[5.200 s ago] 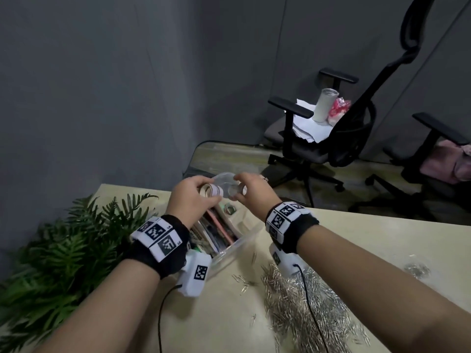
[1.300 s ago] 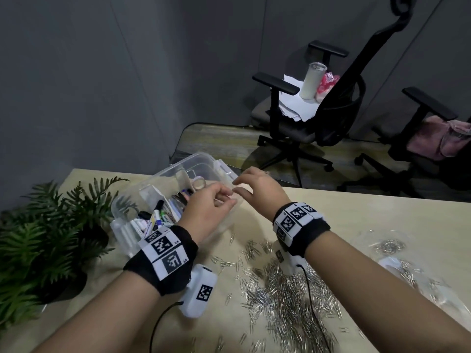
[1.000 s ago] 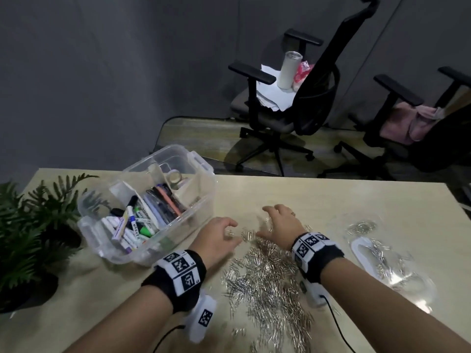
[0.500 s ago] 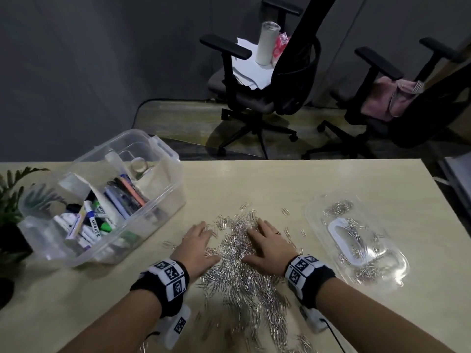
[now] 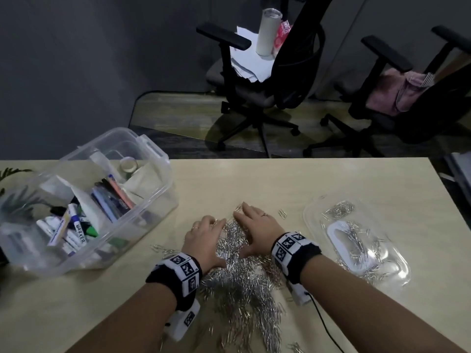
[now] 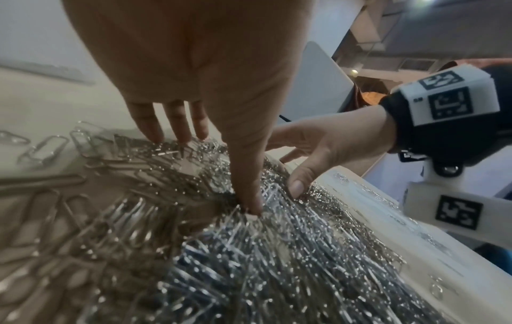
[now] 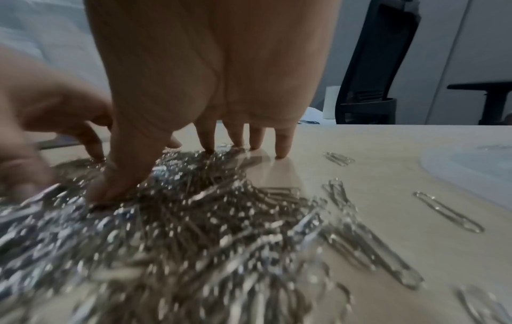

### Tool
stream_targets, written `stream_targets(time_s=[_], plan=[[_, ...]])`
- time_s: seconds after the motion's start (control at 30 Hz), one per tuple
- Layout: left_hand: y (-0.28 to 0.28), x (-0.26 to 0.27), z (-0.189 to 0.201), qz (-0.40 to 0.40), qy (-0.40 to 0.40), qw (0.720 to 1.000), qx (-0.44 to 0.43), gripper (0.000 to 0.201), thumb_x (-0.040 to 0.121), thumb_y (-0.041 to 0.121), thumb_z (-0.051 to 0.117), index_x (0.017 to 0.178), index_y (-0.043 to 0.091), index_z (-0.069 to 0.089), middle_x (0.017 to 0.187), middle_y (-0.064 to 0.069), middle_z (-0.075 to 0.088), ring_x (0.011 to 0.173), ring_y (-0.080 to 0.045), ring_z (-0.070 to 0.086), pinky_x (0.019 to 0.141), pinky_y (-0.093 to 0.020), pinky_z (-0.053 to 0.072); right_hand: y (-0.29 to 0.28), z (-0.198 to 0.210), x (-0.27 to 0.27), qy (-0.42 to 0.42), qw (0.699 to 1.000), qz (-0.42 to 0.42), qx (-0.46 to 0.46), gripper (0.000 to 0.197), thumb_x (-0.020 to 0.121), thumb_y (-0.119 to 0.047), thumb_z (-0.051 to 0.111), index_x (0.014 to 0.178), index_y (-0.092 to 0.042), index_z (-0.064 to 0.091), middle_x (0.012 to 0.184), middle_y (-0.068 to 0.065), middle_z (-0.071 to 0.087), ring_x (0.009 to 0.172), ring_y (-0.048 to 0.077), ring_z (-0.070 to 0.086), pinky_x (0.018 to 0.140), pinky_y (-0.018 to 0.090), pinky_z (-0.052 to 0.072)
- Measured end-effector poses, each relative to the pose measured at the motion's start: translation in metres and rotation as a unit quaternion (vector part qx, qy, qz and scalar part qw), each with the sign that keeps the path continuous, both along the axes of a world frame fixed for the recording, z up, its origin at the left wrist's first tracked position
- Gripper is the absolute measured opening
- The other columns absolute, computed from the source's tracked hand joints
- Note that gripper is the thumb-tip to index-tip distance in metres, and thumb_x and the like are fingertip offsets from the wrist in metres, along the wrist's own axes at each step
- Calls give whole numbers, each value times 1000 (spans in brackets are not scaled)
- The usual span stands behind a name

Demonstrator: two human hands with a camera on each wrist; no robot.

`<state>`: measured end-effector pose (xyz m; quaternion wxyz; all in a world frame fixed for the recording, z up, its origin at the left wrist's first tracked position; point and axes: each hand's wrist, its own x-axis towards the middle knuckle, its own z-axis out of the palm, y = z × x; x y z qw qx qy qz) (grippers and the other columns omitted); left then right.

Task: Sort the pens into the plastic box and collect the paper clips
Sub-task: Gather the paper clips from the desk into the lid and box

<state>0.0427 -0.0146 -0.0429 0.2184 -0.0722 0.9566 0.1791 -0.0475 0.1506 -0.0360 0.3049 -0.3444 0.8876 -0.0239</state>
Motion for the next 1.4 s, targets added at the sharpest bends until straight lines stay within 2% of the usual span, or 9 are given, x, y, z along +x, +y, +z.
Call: stream_targets(time_s=[0.13,0.3,0.47,0.6,0.8,0.93,1.07,1.2,1.4], plan=[[-1,-1,-4,31,28,995,92,62,72,29,79,127,28,52,114,6,45,106,-13,46,95,-26,41,8,-7,11,35,999,8,-38,89,70,-53,74,145,-27,34,154,5,24,138,27,26,111,41,27],[-3,0,-1,85,23,989,123,23,80,10,71,99,21,63,98,3,53,89,-13,53,81,-22,42,15,-4,22,-10,993,-35,-114,35,86,-30,66,119,-19,64,119,4,51,110,23,49,96,37,43],[-4,5,3,139,24,979,144,28,74,-5,66,85,21,68,86,2,62,75,-13,54,74,-23,46,14,7,23,-24,994,-41,-99,24,94,-24,53,112,-15,68,112,6,60,103,26,58,90,36,46],[-6,13,15,185,34,962,196,30,70,-5,74,79,22,67,85,3,68,75,-9,60,74,-21,50,16,21,26,-21,993,-54,-103,22,95,-24,51,110,-18,67,113,3,63,104,22,58,91,34,46],[-11,23,45,198,62,946,250,32,71,-5,75,75,23,62,82,1,69,76,-8,64,61,-7,45,13,47,33,-9,989,-62,-135,20,94,-17,53,105,-14,69,107,3,67,99,20,60,89,32,46],[-20,28,71,201,102,939,260,33,71,-1,77,75,27,61,80,7,66,76,-8,63,61,-7,46,6,67,31,5,985,-67,-160,18,94,-18,56,104,-12,70,106,3,68,98,18,61,87,25,44],[-37,29,102,204,143,931,268,35,73,-3,76,76,28,61,83,3,66,78,-11,63,63,-12,49,-6,90,27,21,982,-49,-183,17,92,-20,60,102,-13,72,104,2,69,96,16,61,88,27,46],[-63,22,133,212,200,924,248,27,74,-3,74,83,20,65,80,6,64,72,-6,59,60,-6,45,-20,108,21,39,978,-31,-200,17,91,-20,62,101,-12,72,102,3,69,96,18,62,89,30,46],[-108,-2,154,250,261,909,206,23,75,-4,73,86,15,65,79,2,64,70,-10,57,60,-6,44,-44,132,7,85,971,-16,-223,17,90,-19,62,101,-11,72,100,5,68,93,20,60,81,24,41]])
